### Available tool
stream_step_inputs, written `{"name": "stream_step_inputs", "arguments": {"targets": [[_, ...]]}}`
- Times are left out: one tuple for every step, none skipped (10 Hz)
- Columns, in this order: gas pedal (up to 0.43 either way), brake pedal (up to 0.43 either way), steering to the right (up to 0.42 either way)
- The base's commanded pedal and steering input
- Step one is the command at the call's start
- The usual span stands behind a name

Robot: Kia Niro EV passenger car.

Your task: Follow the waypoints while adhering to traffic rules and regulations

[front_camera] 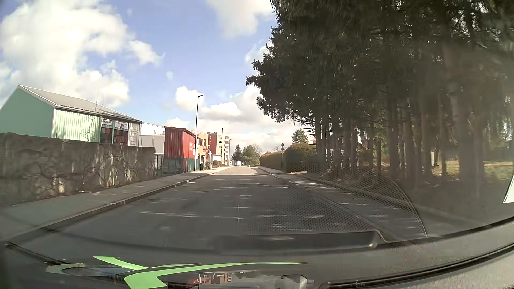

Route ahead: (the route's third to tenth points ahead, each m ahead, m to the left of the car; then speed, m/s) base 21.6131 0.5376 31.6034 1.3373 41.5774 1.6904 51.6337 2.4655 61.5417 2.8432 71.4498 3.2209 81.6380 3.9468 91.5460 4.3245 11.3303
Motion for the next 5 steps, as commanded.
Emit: {"name": "stream_step_inputs", "arguments": {"targets": [[0.209, 0.000, -0.022], [0.209, 0.000, -0.021], [0.209, 0.000, -0.021], [0.209, 0.000, -0.017], [0.209, 0.000, -0.011]]}}
